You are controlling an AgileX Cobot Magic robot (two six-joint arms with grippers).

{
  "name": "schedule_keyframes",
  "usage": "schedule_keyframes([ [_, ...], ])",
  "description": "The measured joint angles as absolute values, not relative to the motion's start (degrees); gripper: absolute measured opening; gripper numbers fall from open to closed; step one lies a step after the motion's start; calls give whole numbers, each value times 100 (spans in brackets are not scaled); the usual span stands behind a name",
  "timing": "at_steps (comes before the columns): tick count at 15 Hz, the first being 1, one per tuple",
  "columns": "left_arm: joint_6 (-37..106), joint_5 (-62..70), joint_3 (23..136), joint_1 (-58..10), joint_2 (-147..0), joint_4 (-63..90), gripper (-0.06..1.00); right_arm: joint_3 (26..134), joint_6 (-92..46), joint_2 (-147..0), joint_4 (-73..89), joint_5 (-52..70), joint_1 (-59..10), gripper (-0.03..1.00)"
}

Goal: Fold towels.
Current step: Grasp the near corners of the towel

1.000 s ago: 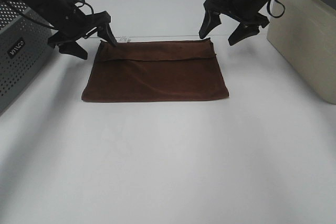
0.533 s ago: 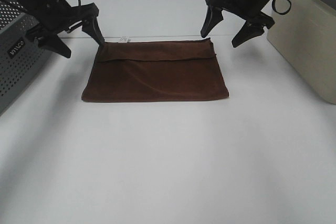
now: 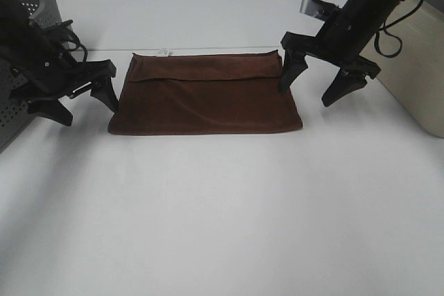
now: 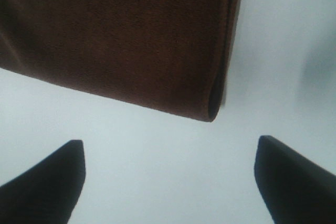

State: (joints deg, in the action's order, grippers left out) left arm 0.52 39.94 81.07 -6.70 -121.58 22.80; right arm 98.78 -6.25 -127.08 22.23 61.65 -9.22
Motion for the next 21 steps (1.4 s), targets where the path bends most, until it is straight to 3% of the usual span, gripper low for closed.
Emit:
schedule_keyframes([
  [4,80,3507,8062,-859,-12353,2309,81,9591,-779,-12708,2298,5237,-922,82],
  [9,166,3105,8067,-1008,-12605,2704,80,9591,-1152,-12892,2595,5042,-922,81],
  [13,739,2991,8274,-1020,-12806,3415,74,9591,-1455,-13338,3054,5008,-922,68],
  [14,859,2991,8302,-1026,-12851,3570,69,9591,-1576,-13401,3272,5002,-922,63],
  [19,928,3002,8302,-1026,-12937,3392,3,9591,-1495,-13522,3312,4601,-922,5],
  [21,928,3042,8302,-1026,-12932,3352,1,9591,-1392,-13522,3243,4698,-922,0],
])
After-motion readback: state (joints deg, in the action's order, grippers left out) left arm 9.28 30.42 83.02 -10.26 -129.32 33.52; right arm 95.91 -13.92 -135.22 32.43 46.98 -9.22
